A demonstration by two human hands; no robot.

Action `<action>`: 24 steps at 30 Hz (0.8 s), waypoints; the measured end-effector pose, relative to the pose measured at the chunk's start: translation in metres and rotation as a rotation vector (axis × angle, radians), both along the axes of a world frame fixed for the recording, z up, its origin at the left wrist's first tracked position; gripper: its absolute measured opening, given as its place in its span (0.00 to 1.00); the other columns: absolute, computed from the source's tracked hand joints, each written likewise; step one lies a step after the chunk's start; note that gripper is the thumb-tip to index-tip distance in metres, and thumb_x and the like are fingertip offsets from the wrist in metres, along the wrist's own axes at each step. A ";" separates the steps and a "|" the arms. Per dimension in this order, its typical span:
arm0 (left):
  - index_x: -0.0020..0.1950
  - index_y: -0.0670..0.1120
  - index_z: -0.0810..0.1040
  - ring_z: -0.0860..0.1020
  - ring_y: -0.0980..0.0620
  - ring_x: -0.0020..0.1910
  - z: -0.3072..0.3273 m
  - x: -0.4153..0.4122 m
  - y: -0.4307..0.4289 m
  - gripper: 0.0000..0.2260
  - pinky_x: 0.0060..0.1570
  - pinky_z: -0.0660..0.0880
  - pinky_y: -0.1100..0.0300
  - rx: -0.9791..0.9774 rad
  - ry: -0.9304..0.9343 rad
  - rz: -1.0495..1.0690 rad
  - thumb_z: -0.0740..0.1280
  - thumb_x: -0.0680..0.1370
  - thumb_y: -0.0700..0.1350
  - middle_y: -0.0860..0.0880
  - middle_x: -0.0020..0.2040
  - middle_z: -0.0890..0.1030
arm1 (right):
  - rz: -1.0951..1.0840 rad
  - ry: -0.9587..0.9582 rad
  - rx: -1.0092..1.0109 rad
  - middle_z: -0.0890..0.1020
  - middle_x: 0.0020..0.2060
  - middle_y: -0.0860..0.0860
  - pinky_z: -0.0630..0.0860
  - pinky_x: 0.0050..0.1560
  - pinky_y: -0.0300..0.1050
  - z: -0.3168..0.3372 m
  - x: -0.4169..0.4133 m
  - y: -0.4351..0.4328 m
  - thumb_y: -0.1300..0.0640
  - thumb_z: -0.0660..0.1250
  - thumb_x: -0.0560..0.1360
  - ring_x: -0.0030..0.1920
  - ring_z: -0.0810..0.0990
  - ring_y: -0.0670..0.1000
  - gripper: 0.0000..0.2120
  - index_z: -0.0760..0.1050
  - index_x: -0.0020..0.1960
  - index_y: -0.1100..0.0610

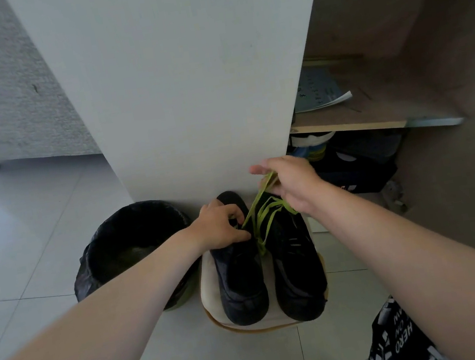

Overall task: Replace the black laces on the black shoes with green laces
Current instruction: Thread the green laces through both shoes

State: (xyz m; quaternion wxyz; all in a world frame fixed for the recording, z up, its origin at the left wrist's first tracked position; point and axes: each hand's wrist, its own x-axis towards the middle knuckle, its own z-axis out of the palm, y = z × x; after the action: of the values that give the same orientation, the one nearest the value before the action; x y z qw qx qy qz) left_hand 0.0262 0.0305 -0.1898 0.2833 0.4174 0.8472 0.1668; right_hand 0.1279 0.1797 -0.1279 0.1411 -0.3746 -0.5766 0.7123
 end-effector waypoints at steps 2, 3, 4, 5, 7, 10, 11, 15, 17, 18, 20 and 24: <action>0.49 0.60 0.76 0.65 0.47 0.62 0.001 0.000 0.000 0.12 0.62 0.69 0.52 0.006 -0.003 0.007 0.75 0.70 0.58 0.50 0.57 0.68 | 0.126 0.012 -0.157 0.82 0.41 0.55 0.69 0.25 0.36 0.001 0.000 -0.007 0.63 0.64 0.80 0.28 0.70 0.47 0.04 0.75 0.47 0.62; 0.49 0.60 0.76 0.66 0.47 0.61 0.001 -0.001 0.000 0.12 0.62 0.69 0.52 0.009 0.000 0.009 0.75 0.70 0.57 0.50 0.57 0.68 | 0.202 -0.080 -0.065 0.80 0.38 0.55 0.64 0.22 0.36 -0.001 0.000 -0.007 0.62 0.66 0.79 0.26 0.67 0.46 0.05 0.75 0.44 0.61; 0.49 0.60 0.76 0.66 0.47 0.61 0.001 -0.001 0.000 0.13 0.62 0.70 0.52 0.013 0.002 0.011 0.75 0.69 0.57 0.50 0.56 0.67 | 0.311 -0.237 0.183 0.78 0.34 0.53 0.62 0.22 0.38 -0.005 0.000 -0.007 0.60 0.69 0.77 0.26 0.66 0.47 0.08 0.74 0.40 0.59; 0.49 0.60 0.76 0.67 0.47 0.60 0.001 0.000 0.000 0.13 0.62 0.70 0.52 0.019 0.001 0.015 0.76 0.69 0.57 0.50 0.56 0.67 | 0.445 -0.431 0.521 0.74 0.30 0.52 0.61 0.23 0.39 -0.010 0.001 -0.006 0.57 0.70 0.74 0.26 0.67 0.49 0.11 0.73 0.36 0.58; 0.50 0.60 0.77 0.68 0.48 0.60 0.002 -0.001 -0.002 0.14 0.63 0.70 0.52 0.031 -0.008 0.030 0.76 0.69 0.57 0.50 0.57 0.67 | 0.635 -0.673 0.991 0.70 0.27 0.52 0.61 0.26 0.41 -0.014 0.000 -0.009 0.51 0.72 0.70 0.29 0.70 0.53 0.16 0.70 0.31 0.57; 0.53 0.62 0.76 0.68 0.47 0.61 0.001 -0.005 -0.005 0.16 0.64 0.70 0.52 0.040 -0.064 0.049 0.77 0.68 0.56 0.51 0.59 0.66 | 0.764 -0.716 1.043 0.75 0.29 0.51 0.63 0.28 0.43 -0.012 0.000 -0.012 0.46 0.73 0.69 0.31 0.73 0.53 0.18 0.73 0.32 0.57; 0.52 0.63 0.76 0.68 0.48 0.61 0.000 -0.005 -0.006 0.16 0.65 0.70 0.52 0.042 -0.079 0.048 0.77 0.68 0.57 0.51 0.59 0.66 | 0.824 -0.747 1.048 0.78 0.28 0.50 0.65 0.29 0.42 -0.009 0.000 -0.012 0.45 0.73 0.69 0.31 0.75 0.51 0.17 0.76 0.33 0.57; 0.49 0.67 0.76 0.68 0.47 0.62 0.000 -0.004 -0.005 0.16 0.67 0.70 0.50 0.037 -0.078 0.050 0.78 0.67 0.57 0.51 0.58 0.64 | 0.788 -0.813 1.239 0.78 0.33 0.52 0.68 0.29 0.41 0.000 0.001 -0.002 0.52 0.70 0.72 0.35 0.77 0.54 0.09 0.77 0.37 0.58; 0.49 0.67 0.75 0.65 0.47 0.65 0.001 -0.002 -0.005 0.15 0.67 0.68 0.48 0.015 -0.037 0.056 0.77 0.67 0.59 0.52 0.59 0.64 | 0.499 -0.793 1.243 0.76 0.35 0.52 0.68 0.29 0.40 0.005 0.004 0.010 0.60 0.66 0.71 0.34 0.75 0.54 0.02 0.76 0.40 0.58; 0.50 0.68 0.75 0.63 0.47 0.66 0.001 -0.002 -0.004 0.15 0.67 0.67 0.47 0.001 -0.001 0.056 0.76 0.67 0.60 0.52 0.59 0.65 | 0.341 -0.794 1.206 0.76 0.35 0.52 0.67 0.29 0.40 0.006 0.007 0.018 0.62 0.65 0.71 0.33 0.74 0.53 0.02 0.75 0.40 0.57; 0.51 0.68 0.75 0.61 0.47 0.68 0.002 0.000 -0.004 0.15 0.67 0.65 0.46 -0.018 0.066 0.048 0.74 0.68 0.62 0.52 0.61 0.65 | 0.177 -0.796 1.146 0.74 0.33 0.51 0.63 0.28 0.40 0.006 0.014 0.030 0.64 0.66 0.71 0.32 0.71 0.51 0.06 0.72 0.38 0.57; 0.51 0.65 0.77 0.59 0.47 0.69 -0.001 0.004 -0.002 0.13 0.69 0.64 0.46 0.009 0.023 0.040 0.75 0.69 0.60 0.51 0.62 0.65 | 0.307 -0.565 0.889 0.68 0.26 0.51 0.59 0.32 0.43 -0.001 0.017 0.029 0.54 0.64 0.74 0.30 0.68 0.53 0.15 0.67 0.32 0.57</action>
State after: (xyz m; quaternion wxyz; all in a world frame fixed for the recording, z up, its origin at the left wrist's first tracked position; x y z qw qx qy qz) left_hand 0.0298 0.0286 -0.1913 0.2681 0.4037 0.8577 0.1715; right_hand 0.1446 0.2092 -0.1290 0.0200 -0.3671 -0.8855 0.2841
